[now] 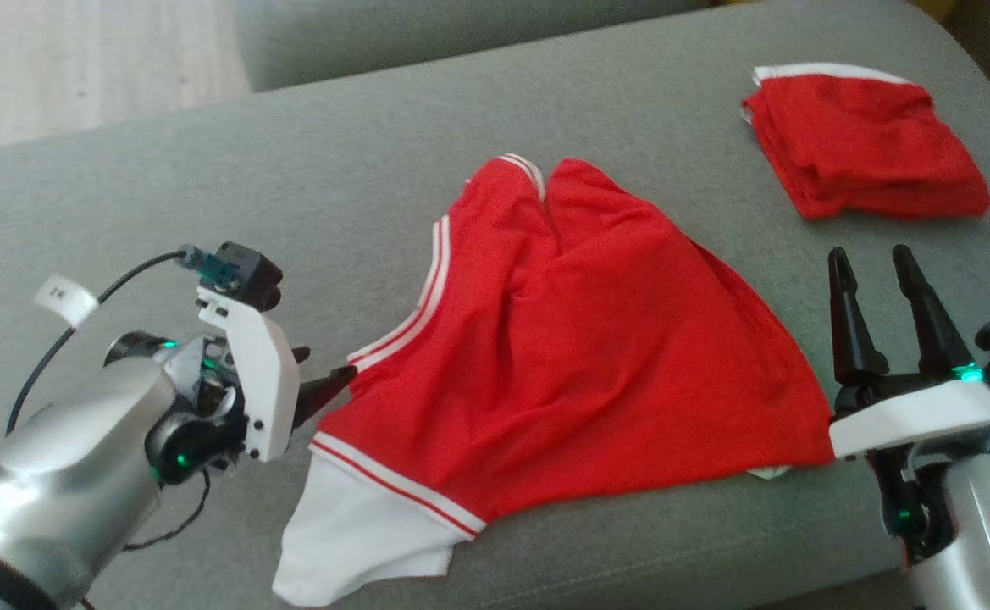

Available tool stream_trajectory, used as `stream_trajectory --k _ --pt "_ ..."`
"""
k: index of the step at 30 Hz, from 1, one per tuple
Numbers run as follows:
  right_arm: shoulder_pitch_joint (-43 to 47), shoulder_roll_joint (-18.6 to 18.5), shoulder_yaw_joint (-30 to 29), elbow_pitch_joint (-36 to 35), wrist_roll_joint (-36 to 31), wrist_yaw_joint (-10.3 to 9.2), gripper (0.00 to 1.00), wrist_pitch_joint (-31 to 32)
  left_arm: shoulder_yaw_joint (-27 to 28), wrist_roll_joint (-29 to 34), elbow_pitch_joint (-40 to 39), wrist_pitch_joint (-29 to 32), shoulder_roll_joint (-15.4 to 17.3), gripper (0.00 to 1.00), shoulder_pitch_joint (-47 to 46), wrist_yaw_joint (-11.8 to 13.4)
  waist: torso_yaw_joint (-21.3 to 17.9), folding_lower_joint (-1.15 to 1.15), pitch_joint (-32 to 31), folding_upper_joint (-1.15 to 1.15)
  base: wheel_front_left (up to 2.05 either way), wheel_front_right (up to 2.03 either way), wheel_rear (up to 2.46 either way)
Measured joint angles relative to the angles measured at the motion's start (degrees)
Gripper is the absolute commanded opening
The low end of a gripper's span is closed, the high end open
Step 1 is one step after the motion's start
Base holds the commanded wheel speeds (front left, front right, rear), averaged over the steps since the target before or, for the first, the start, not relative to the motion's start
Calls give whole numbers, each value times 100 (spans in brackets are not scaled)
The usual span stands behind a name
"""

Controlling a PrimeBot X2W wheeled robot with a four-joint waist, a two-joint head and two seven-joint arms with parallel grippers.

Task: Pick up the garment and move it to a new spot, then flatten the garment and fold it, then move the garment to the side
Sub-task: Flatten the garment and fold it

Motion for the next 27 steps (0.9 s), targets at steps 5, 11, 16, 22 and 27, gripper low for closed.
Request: stream_trajectory --k 5,11,16,22,27 --pt "-139 0 93 55 45 0 100 -80 -143 75 687 98 -258 100 -308 -104 -274 0 221 0 0 0 0" --pt "-280 -9 137 205 120 0 100 -178 -378 11 1092 360 -442 100 -537 -135 -547 0 398 0 0 0 0" --pt "-294 -12 149 301 146 0 100 -234 -605 -237 984 567 -414 0 -695 -135 -631 0 459 0 0 0 0" --pt "-343 -27 148 363 154 0 100 -292 -746 -420 912 531 -386 0 -724 -137 -568 0 440 0 0 0 0" --pt "-344 -42 135 352 189 0 100 -310 -572 -611 1285 320 -352 0 -1040 -155 -487 0 537 0 0 0 0"
